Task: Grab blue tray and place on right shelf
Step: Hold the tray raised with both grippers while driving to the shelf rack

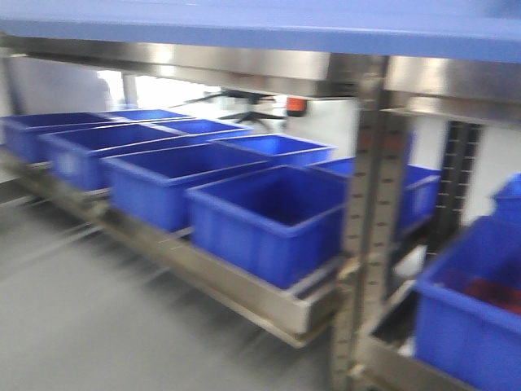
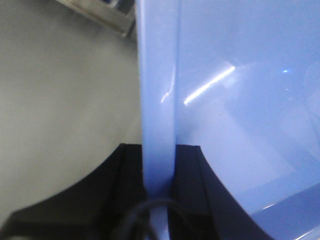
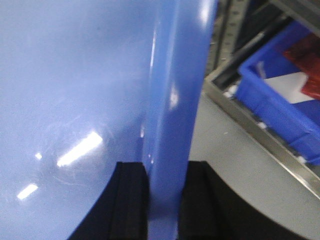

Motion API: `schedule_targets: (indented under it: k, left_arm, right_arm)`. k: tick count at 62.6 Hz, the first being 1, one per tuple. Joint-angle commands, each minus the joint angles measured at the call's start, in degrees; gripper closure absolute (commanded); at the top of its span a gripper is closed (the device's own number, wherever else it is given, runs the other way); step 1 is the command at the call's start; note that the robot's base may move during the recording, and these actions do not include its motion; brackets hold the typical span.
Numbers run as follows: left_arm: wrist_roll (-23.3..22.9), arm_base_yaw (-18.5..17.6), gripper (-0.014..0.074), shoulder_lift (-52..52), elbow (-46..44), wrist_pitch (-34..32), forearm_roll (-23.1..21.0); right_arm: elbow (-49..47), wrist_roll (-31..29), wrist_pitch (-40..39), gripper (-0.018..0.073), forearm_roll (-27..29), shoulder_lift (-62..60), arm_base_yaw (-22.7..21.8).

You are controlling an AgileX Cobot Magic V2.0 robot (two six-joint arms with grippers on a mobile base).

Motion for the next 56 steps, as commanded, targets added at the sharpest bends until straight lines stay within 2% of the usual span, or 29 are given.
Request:
schedule_targets:
  k: [1,56]
  left_arm:
    - [1.28,-0.19,0.0645,-1.50,-1.71,-1.81,0.59]
    - [1.28,-0.19,0.0645,-1.50,-1.71,-1.81,0.54]
  right_arm:
    - [-1.78,-1.21,-3.09,0.0503,-3.15,-1.15,-0.54]
    - [-1.78,-1.21,-3.04,0.0503,-3.15,-1.15,-0.54]
